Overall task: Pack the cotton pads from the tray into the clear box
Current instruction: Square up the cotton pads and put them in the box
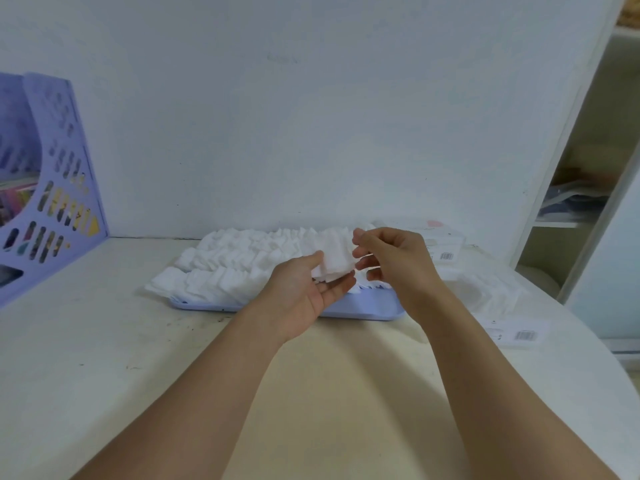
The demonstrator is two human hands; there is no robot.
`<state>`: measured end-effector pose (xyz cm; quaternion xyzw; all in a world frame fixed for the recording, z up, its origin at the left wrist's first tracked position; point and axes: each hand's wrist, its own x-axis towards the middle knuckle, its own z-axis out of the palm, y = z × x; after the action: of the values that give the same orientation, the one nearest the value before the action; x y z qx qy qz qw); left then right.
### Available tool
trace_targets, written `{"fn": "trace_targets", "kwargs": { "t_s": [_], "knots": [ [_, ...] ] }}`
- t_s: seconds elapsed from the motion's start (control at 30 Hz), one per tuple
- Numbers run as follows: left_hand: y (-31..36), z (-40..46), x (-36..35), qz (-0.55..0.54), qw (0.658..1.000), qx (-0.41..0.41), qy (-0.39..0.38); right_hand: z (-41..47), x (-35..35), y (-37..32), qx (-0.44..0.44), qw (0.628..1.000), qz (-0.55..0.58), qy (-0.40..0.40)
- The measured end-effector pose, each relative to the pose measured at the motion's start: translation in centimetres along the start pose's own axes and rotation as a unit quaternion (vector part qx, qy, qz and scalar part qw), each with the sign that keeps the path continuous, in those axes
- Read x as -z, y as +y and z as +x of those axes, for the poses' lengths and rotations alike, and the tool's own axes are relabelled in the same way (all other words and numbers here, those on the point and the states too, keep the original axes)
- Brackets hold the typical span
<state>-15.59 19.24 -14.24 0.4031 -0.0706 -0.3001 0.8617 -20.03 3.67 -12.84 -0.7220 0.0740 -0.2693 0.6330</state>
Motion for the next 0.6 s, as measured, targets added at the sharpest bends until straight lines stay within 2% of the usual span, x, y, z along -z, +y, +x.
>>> {"fn": "trace_targets", "kwargs": {
  "t_s": [0.13, 0.4, 0.6],
  "knots": [
    [-0.1, -0.1, 0.0, 0.032, 0.999, 0.004, -0.001, -0.4, -0.2, 0.0, 0.003, 0.998, -0.047, -0.052],
    [0.3, -0.1, 0.7, 0.114, 0.993, -0.006, -0.025, -0.6, 0.3, -0.1, -0.033, 0.996, -0.039, -0.074],
    [-0.2, 0.0, 0.1, 0.082, 0.996, -0.022, -0.037, -1.0, -1.0, 0.1, 0.019, 0.997, -0.048, -0.064]
  ]
}}
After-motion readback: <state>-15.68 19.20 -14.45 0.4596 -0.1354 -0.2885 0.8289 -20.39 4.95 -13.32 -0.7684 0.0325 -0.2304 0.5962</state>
